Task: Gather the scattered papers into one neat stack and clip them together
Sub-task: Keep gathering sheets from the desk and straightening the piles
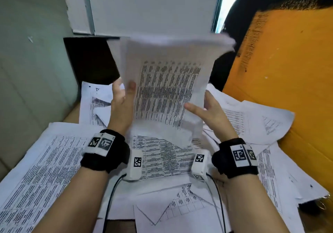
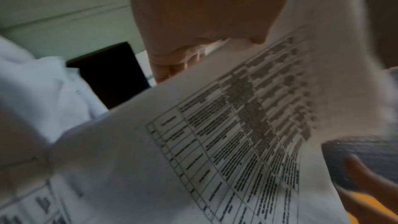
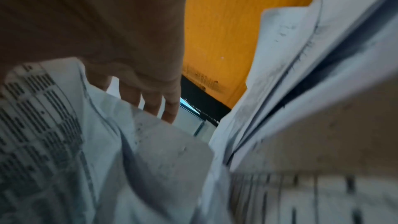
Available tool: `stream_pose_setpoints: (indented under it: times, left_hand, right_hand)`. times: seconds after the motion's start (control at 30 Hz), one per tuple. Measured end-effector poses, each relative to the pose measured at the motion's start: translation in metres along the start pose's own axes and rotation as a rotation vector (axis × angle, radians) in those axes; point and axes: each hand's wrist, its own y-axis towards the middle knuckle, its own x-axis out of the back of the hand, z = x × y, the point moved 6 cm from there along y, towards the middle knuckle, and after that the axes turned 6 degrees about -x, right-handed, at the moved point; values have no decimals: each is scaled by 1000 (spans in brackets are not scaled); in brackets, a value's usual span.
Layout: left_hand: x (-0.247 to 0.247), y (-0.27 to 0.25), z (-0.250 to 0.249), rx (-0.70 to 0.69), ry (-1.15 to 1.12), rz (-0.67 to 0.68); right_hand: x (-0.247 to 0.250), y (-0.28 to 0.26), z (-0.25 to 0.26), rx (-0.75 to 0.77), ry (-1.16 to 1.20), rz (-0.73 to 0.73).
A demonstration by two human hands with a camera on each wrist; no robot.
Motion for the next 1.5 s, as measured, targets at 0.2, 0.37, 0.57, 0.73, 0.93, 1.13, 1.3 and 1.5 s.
stream_pose_setpoints:
  times: [0.2,0.37,0.57,0.73,0.93,1.13,1.3,1.5]
  left_hand:
    - [7,7,24,-94,-15,-192]
    - [2,2,-8,-185,-11,-192]
    - [-2,13,33,50,167,41]
    - [12,17,53,137,85,-114]
    - [8,7,125,485,86,26]
    - [5,-2,133,592,53,40]
    - [9,0,139,606,39,24]
    - [1,-3,141,641,73,156]
  right_hand:
    - [-27,-9,17,34,94,-30]
    - [-30,-5,20,65,-52,33]
    - [-13,2,-6,-71,-24,-106]
    - [-6,1,-2,-74,-107,-124]
    - [8,13,-45,-234,-365,-231]
    - [16,14,-47,-211,-407,-337]
    - [54,2,-25,-60,-301,-747]
    - [87,11,-84,-381,-91,-750]
